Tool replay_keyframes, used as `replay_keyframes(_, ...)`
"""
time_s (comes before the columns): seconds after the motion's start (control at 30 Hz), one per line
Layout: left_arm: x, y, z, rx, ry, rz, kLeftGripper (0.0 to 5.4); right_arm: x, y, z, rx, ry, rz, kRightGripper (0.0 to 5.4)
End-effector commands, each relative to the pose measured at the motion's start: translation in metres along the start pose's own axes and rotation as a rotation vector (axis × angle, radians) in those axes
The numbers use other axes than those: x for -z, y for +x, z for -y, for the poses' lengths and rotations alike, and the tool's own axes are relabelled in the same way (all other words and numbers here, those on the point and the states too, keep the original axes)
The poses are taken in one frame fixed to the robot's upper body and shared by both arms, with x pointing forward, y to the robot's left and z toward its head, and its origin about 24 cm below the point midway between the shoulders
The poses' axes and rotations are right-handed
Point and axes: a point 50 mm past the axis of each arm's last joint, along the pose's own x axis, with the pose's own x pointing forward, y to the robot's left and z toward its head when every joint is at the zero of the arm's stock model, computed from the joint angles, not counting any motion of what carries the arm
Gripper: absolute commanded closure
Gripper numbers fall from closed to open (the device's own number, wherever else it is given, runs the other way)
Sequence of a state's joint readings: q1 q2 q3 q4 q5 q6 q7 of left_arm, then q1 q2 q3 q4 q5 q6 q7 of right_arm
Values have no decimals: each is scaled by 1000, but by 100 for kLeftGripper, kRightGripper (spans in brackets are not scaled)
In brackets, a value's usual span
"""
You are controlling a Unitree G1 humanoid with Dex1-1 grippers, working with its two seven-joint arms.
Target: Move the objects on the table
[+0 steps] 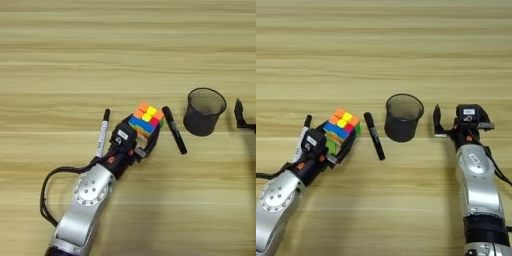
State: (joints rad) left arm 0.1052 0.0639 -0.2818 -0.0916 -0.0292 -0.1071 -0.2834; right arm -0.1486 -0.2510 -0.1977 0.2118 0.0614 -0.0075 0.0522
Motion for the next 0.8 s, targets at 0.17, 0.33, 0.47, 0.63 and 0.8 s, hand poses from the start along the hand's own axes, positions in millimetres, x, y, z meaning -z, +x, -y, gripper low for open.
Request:
replay_keyframes(0.17, -8, -3, -34, -227, 22, 41, 211, 1, 0, -2, -4, 7, -16, 0)
replay_keyframes(0.33, 0, -8, -55, -361, 35, -10, 211, 2, 1, -2, -4, 7, -18, 0)
replay_keyframes(0.47, 5, -12, -64, -418, 47, -50, 211, 2, 1, -2, -3, 6, -18, 0)
replay_keyframes(0.63, 12, -18, -74, -485, 55, -95, 211, 2, 1, -2, -1, 5, -16, 0)
replay_keyframes(0.8, 15, -21, -80, -526, 44, -115, 211, 1, 1, -1, -1, 5, -16, 0)
